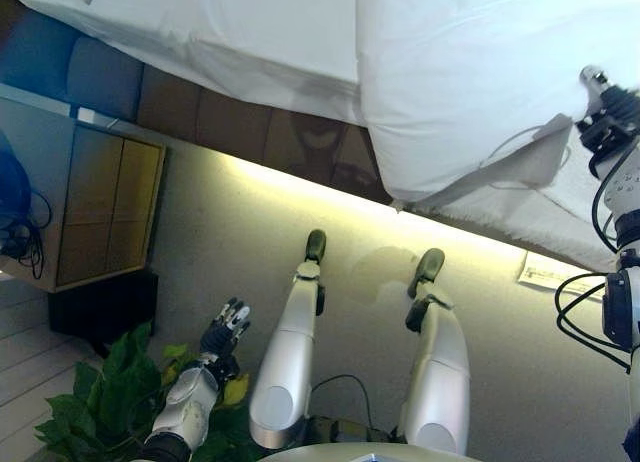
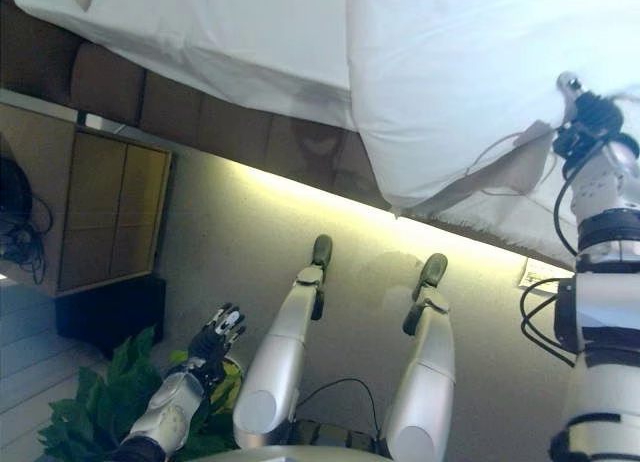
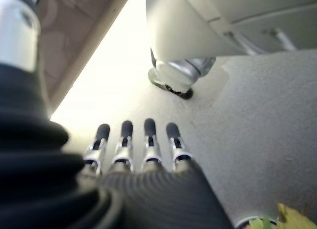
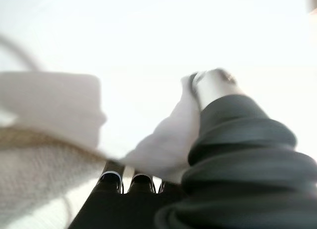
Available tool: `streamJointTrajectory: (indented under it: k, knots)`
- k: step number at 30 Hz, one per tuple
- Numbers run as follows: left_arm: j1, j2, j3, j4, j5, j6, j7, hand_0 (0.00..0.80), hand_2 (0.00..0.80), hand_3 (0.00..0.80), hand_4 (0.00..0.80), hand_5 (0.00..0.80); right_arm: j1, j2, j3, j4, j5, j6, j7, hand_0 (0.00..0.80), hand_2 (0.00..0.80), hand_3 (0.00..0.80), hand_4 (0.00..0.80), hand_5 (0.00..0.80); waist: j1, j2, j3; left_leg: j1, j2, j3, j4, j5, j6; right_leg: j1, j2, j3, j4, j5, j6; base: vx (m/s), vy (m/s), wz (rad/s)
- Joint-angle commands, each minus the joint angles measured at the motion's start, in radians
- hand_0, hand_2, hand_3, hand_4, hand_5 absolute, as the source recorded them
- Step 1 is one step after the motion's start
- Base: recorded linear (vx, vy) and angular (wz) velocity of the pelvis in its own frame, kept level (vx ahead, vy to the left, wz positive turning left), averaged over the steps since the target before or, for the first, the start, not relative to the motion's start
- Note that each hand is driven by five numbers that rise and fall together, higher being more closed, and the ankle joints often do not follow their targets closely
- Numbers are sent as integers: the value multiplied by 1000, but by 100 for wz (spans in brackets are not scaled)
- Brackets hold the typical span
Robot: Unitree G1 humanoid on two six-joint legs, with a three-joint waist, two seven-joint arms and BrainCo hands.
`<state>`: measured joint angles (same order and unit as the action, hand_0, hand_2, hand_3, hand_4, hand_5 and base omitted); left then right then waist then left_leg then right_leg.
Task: Make the bed neatly
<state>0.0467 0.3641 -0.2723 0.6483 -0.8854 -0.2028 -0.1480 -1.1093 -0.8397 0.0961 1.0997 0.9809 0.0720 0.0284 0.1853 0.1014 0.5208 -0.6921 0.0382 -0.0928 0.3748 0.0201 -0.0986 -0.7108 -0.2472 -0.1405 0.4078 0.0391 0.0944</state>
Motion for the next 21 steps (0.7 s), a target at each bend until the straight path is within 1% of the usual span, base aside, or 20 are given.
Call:
streamJointTrajectory:
  k: [1, 8, 13, 17, 21]
  knots:
    - [63, 73, 19, -11, 13, -13, -26, 0, 0, 0, 0, 0, -161, -63, 65, -166, 9, -124, 54, 800, 800, 800, 800, 800, 38, 3, -1, 18, 35, 10, -65, 99, 7, 52, -2, -41, -16, 32, 14, -12, 41, 8]
    - [53, 72, 27, -1, 23, -13, -32, 0, 0, 0, 0, 0, -162, -51, 70, -146, 10, -115, 27, 800, 800, 800, 800, 800, 57, -16, -1, 64, 36, 14, -94, 100, 8, 120, -12, -66, -54, 33, 21, 6, 13, 3]
    - [36, 83, 30, -13, 5, -40, -59, 0, 0, 0, 0, 0, -142, -37, 72, -141, 18, -91, 50, 800, 800, 800, 800, 800, 65, -34, -1, 100, 42, 16, -106, 98, 7, 169, -16, -81, -74, 32, 27, 38, 7, 6]
    - [-1, 91, 21, -46, -14, -64, -53, 0, 0, 0, 0, 0, -124, -14, 72, -133, 14, -65, 85, 800, 800, 800, 800, 800, 70, -48, -1, 129, 44, 14, -111, 94, 8, 207, -17, -89, -85, 28, 27, 35, 13, 0]
    - [-51, 101, 13, -75, -12, -65, -33, 0, 0, 0, 0, 0, -91, 30, 73, -150, 17, -47, 96, 800, 800, 800, 800, 800, 72, -65, -2, 161, 45, 12, -115, 91, 8, 251, -16, -97, -104, 33, 29, 38, -12, 1]
